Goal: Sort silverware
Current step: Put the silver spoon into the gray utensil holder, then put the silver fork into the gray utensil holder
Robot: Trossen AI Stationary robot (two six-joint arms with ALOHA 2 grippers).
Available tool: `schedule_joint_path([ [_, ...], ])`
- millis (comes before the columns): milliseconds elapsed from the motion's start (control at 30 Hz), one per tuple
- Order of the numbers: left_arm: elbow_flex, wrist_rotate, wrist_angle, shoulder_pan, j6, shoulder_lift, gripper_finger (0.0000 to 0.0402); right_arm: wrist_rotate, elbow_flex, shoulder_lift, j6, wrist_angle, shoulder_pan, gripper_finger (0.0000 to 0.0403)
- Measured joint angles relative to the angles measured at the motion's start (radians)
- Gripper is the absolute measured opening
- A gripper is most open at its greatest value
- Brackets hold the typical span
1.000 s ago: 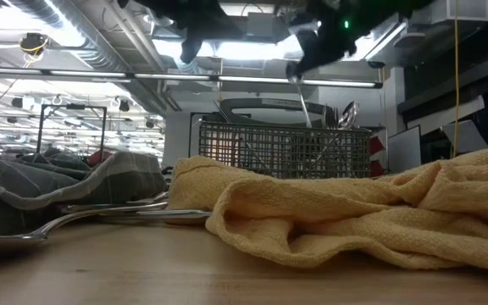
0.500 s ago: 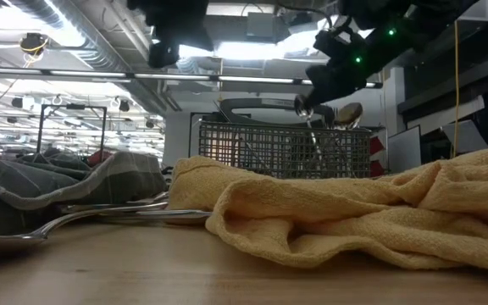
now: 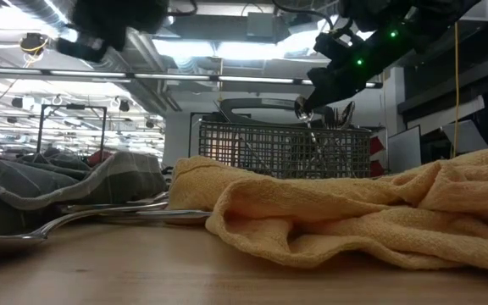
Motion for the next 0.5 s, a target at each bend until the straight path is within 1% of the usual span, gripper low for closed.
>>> schedule_joint_path([
  [133,0.000,0.004,-0.011,-0.063,-0.114,0.000,0.0001,-0.009,0.000,0.000,0.000,0.000,0.000,0.0050],
  [200,0.000,-0.015,-0.005,-0.084,-0.163,0.000,0.0001,-0.009,0.000,0.000,0.000,0.001,0.000,0.0071],
  [367,0.000,-0.197,0.002,-0.112,-0.239,0.001,0.0001,0.000,0.000,0.000,-0.001,0.001,0.000,0.0102],
  [433,0.000,-0.243,0.001,-0.113,-0.234,0.003,0.0001,0.000,0.000,0.000,-0.001,0.001,0.000,0.0106],
  [500,0.000,-0.262,0.002,-0.112,-0.224,0.004,0.0001,0.000,0.000,0.000,-0.002,0.001,0.000,0.0107],
])
